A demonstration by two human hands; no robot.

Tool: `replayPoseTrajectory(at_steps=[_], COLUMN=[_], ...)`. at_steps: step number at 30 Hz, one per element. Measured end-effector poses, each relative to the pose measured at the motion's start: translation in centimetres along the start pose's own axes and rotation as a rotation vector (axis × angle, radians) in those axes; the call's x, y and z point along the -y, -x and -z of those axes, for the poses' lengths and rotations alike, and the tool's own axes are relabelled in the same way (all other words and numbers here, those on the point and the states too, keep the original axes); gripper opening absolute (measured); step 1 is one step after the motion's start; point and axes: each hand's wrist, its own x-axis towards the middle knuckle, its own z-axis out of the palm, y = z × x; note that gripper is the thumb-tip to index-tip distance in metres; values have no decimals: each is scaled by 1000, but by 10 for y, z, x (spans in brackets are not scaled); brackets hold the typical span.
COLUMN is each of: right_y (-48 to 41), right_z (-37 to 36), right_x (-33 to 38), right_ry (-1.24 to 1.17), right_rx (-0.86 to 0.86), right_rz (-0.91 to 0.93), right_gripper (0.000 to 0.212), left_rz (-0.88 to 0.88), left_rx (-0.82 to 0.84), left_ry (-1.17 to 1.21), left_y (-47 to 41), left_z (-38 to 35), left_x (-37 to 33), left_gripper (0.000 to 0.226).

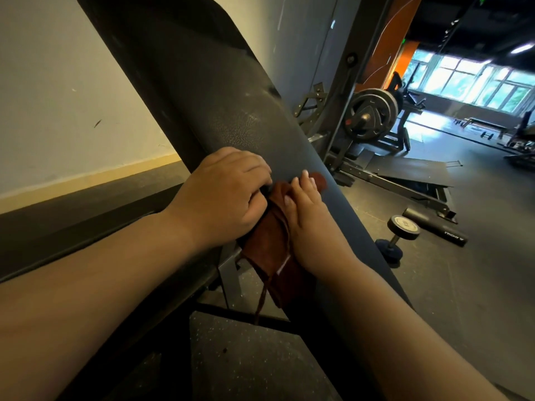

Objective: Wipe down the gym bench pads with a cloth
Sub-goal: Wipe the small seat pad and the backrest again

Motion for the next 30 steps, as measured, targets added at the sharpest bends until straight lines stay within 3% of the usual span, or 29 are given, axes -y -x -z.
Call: replayPoseTrajectory(at_steps=[7, 10, 15, 20, 23, 25, 27, 30], right_y=[55, 17, -62, -33, -79, -117, -157, -215], right_z=[-13, -1, 7, 0, 8, 11, 16, 27], right_x=[1, -2, 5, 22, 4, -3, -5, 19], right_ry=[-55, -89, -6, -110, 12, 39, -51, -60], right_rx=[144, 107, 18, 38, 16, -48, -89, -98], right_rz=[144, 144, 45, 247, 253, 167, 2, 3], right_gripper=[63, 58, 68, 58, 71, 78, 62, 51], left_rz=[45, 47, 95, 151, 173, 185, 186, 192], left_rx=[68, 76, 162, 187, 212, 209, 207, 183], left_ry=[-137, -202, -234, -329, -349, -358, -378, -357], left_y=[-21, -27, -50, -75, -89, -92, -92, -92], left_z=[12, 12, 31, 48, 51, 50, 48, 47], left_x=[9, 10, 23, 56, 66, 66, 62, 58], left_gripper=[41, 41, 53, 50, 51, 51, 53, 54])
